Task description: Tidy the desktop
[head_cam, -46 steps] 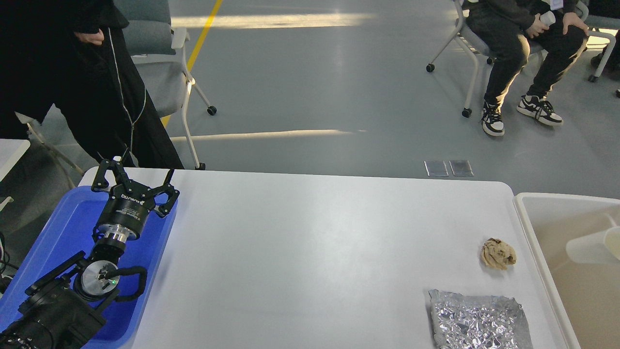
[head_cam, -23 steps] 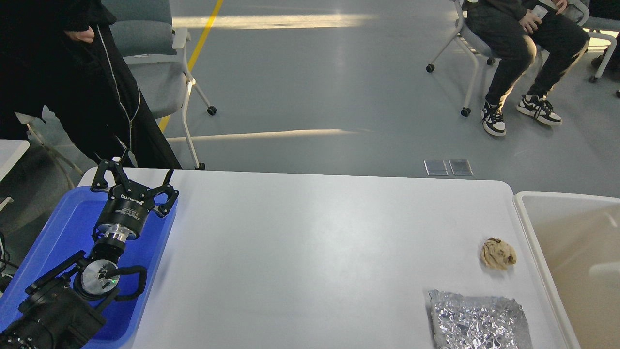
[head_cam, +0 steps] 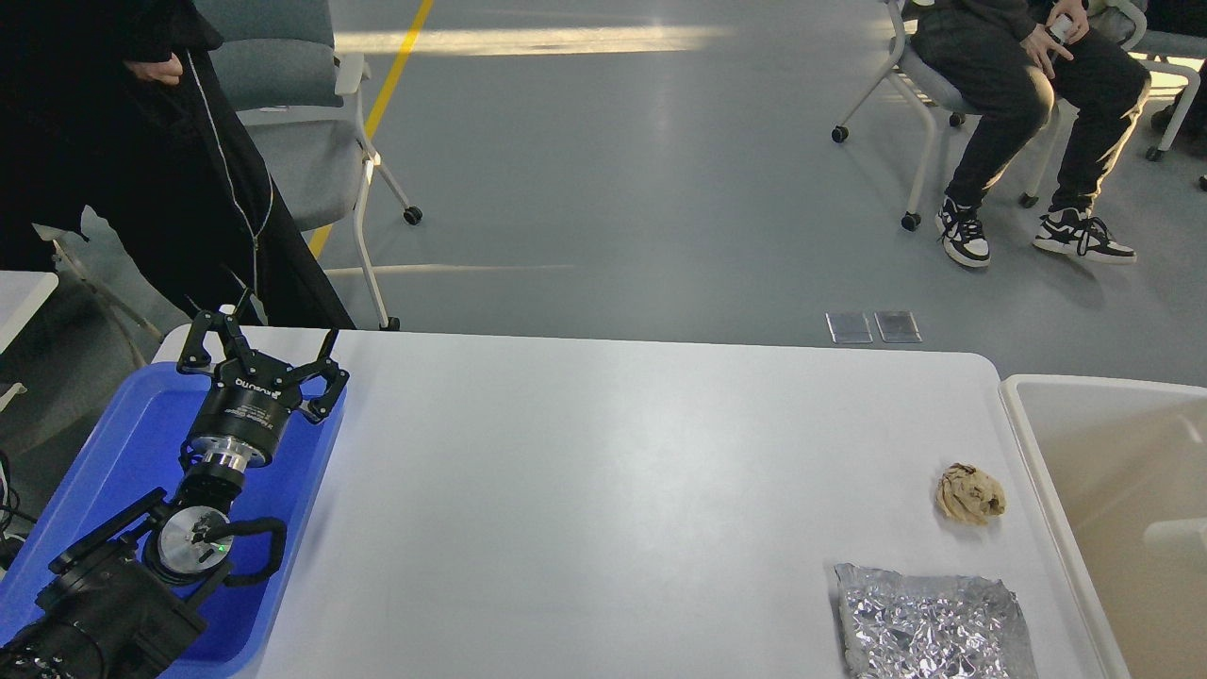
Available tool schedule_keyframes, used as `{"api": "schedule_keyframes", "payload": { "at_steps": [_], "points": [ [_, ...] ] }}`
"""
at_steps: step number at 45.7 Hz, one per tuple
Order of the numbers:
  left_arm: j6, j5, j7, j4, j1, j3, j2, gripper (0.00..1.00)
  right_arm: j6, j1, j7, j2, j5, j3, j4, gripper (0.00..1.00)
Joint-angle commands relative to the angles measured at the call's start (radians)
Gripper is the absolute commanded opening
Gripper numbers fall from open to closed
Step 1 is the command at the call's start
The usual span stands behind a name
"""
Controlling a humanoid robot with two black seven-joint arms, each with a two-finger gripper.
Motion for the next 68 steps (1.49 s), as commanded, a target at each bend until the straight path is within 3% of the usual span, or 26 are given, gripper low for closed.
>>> {"api": "schedule_keyframes", "payload": {
  "at_steps": [1,18,23,24,26,27,59,68],
  "points": [
    [0.001,0.0,0.0,0.0,0.0,0.0,0.0,1.0,0.035,0.03,-0.004,0.004,0.005,0.005,-0.018,0.0],
    [0.001,0.0,0.0,0.0,0.0,0.0,0.0,1.0,0.032,0.037,-0.006,0.011,0.005,0.003,-0.019,0.0],
    [-0.001,0.0,0.0,0.0,0.0,0.0,0.0,1.0,0.026,0.037,-0.006,0.011,0.005,-0.001,-0.031,0.38],
    [-0.001,0.0,0.0,0.0,0.0,0.0,0.0,1.0,0.025,0.037,-0.006,0.011,0.005,-0.003,-0.033,0.51],
    [0.001,0.0,0.0,0.0,0.0,0.0,-0.001,1.0,0.023,0.037,-0.004,0.007,0.003,-0.006,-0.035,0.92],
    [0.001,0.0,0.0,0.0,0.0,0.0,0.0,1.0,0.025,0.035,-0.004,0.006,0.003,-0.011,-0.035,1.0],
    [-0.001,0.0,0.0,0.0,0.0,0.0,0.0,1.0,0.043,0.043,-0.002,0.06,0.003,-0.015,-0.013,1.0],
    [-0.001,0.0,0.002,0.0,0.0,0.0,0.0,1.0,0.16,0.049,0.002,0.037,0.043,0.064,-0.016,1.0]
  ]
}}
